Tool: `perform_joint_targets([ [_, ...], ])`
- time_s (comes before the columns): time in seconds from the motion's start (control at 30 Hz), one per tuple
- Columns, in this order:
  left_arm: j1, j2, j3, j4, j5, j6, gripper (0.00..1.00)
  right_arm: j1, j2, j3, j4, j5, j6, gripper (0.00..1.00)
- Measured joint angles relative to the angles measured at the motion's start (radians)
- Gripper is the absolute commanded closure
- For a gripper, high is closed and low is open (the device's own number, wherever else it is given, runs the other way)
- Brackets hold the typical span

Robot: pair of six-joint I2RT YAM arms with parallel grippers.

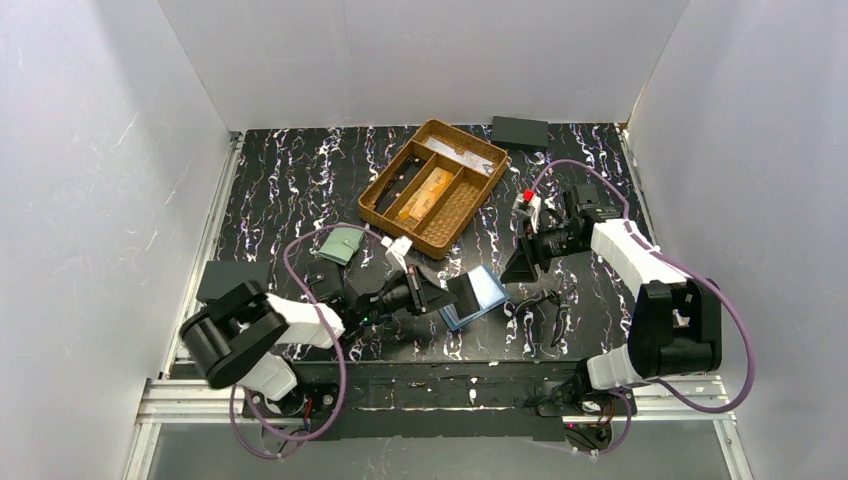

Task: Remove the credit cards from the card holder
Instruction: Remove the credit card from the card holder, then place the credit card in the storage box.

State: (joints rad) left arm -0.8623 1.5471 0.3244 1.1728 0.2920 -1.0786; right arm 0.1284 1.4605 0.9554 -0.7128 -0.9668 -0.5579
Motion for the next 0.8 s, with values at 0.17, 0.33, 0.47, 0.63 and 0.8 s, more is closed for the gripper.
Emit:
perform_joint_targets([
  [0.17, -0.065, -0.217, 0.079, -0.275, -0.047, 0.249, 1.00, 0.000, -0.039, 0.017, -0.177, -0.091, -0.294, 0.02],
  [0.33, -0.167, -0.285, 0.118, -0.406, -0.106, 0.487, 1.00, 0.032, -0.005, 0.017, -0.478, -0.184, -0.716, 0.02],
  [0.47, -0.209, -0.274, 0.136, -0.473, -0.135, 0.611, 1.00, 0.083, 0.024, 0.017, -0.596, -0.211, -0.881, 0.02],
  [0.63, -0.233, -0.249, 0.173, -0.505, -0.155, 0.686, 1.00, 0.153, 0.023, 0.018, -0.654, -0.226, -0.958, 0.05],
  [0.8, -0.245, -0.233, 0.198, -0.510, -0.162, 0.711, 1.00, 0.199, 0.023, 0.030, -0.675, -0.226, -0.983, 0.33],
])
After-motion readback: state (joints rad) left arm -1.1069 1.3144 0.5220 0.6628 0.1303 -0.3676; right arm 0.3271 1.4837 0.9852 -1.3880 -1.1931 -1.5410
